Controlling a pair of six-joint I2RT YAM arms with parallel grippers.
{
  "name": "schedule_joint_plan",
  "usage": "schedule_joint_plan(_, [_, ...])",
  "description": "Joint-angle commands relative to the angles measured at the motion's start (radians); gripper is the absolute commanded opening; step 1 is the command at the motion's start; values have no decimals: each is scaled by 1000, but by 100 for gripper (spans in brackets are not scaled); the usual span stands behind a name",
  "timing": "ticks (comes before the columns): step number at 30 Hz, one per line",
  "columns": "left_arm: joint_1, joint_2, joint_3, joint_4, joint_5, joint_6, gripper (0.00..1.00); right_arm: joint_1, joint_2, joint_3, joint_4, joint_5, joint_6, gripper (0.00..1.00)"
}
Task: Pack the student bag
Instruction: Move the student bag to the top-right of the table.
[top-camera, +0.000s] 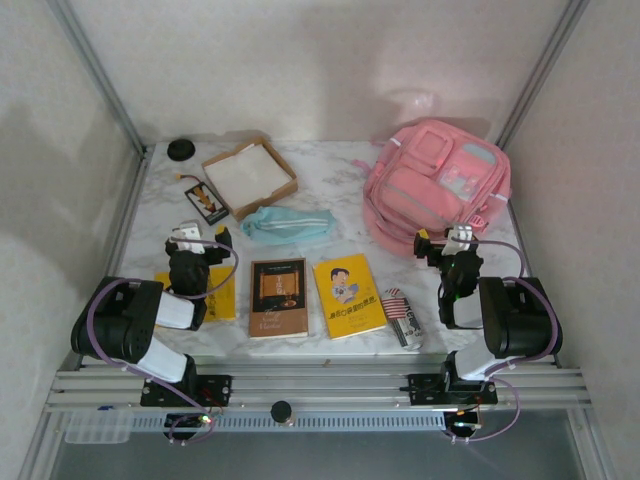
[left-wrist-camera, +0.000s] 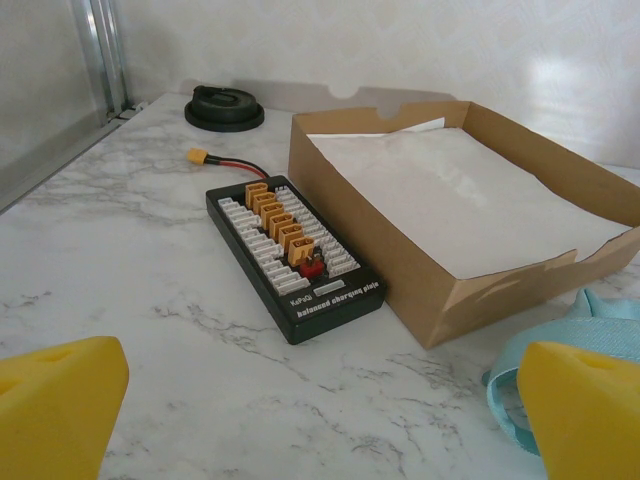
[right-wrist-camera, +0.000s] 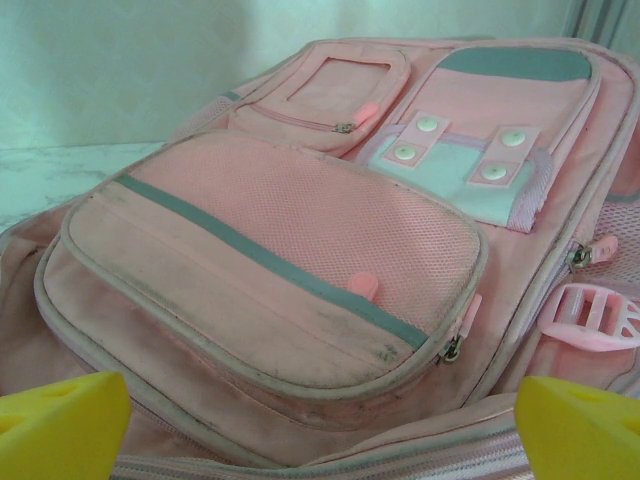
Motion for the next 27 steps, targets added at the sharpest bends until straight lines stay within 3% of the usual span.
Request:
schedule_joint_plan(1, [11,14,16,41,-4,-17,99,-7,11,18,42,22,6,99])
schedule_joint_plan(17, [11,-15,19,18,0,-16,99,-7,-5,27,13,32,12,99])
schedule_joint_plan(22, [11,-191,77,-248,13,-33,99,-8,-176,52,-183,100,37,99])
schedule_joint_plan(27, [11,-409,166,-516,90,-186,99,-9,-377,210,-579,153,143,99])
